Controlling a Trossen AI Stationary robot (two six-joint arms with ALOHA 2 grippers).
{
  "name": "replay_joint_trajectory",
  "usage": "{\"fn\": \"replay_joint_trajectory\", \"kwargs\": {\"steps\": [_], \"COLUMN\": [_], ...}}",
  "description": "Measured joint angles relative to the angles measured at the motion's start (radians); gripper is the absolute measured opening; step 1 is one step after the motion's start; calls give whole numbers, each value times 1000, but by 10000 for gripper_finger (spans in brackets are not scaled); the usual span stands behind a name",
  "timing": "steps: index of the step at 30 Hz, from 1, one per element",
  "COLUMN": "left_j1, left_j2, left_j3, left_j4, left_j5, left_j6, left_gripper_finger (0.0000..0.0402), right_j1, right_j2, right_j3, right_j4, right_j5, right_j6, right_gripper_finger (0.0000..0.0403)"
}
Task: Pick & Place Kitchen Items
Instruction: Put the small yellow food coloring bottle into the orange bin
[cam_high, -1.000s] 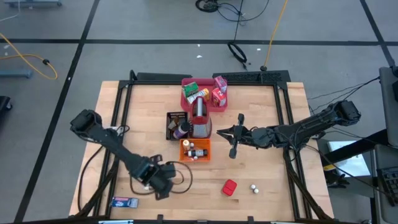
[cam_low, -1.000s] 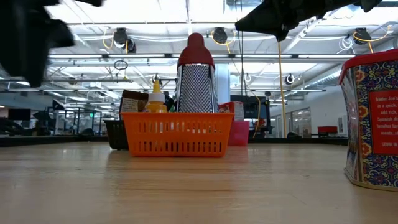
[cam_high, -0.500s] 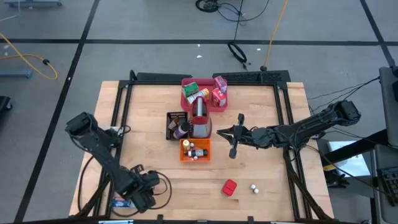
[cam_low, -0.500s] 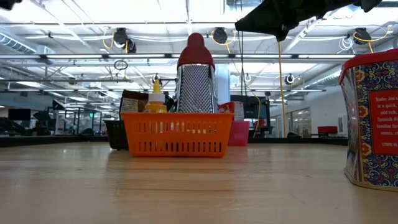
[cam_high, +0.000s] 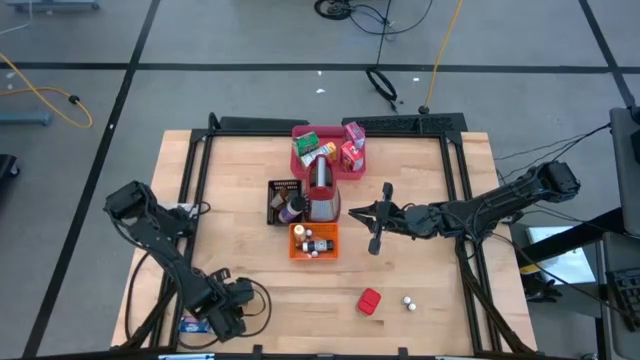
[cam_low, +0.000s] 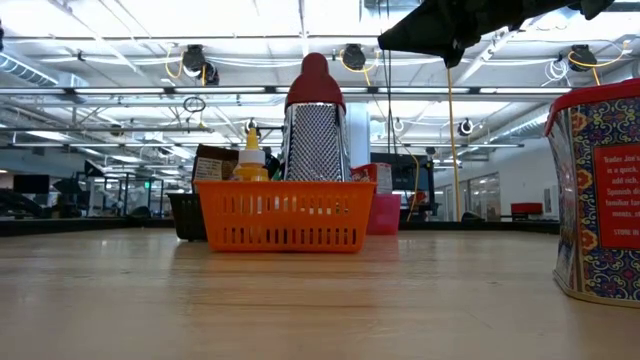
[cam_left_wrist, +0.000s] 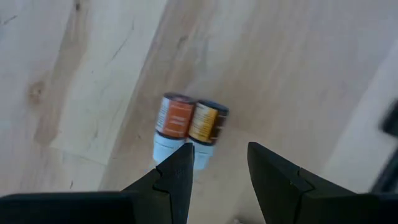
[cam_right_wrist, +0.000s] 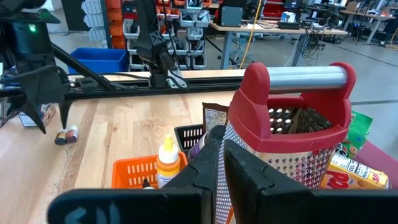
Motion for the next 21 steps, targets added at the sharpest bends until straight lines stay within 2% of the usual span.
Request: {"fn": "replay_joint_trajectory", "kwargs": {"steps": [14, 17, 21], "left_j1": [1, 1, 1], "left_j2": [0, 0, 0], "left_j3": [-94, -98, -105], "left_j4": [120, 121, 122], "left_j5": [-29, -29, -30], "left_j6": [42, 54, 57], "left_gripper_finger": [152, 136, 95], "right_j1": [0, 0, 0], "right_j2": [0, 0, 0], "right_j3": [0, 0, 0], "right_j4": [-3, -5, -8], "right_j5": [0, 0, 0], "right_j6": [0, 0, 0], "right_gripper_finger": [18, 18, 18]}}
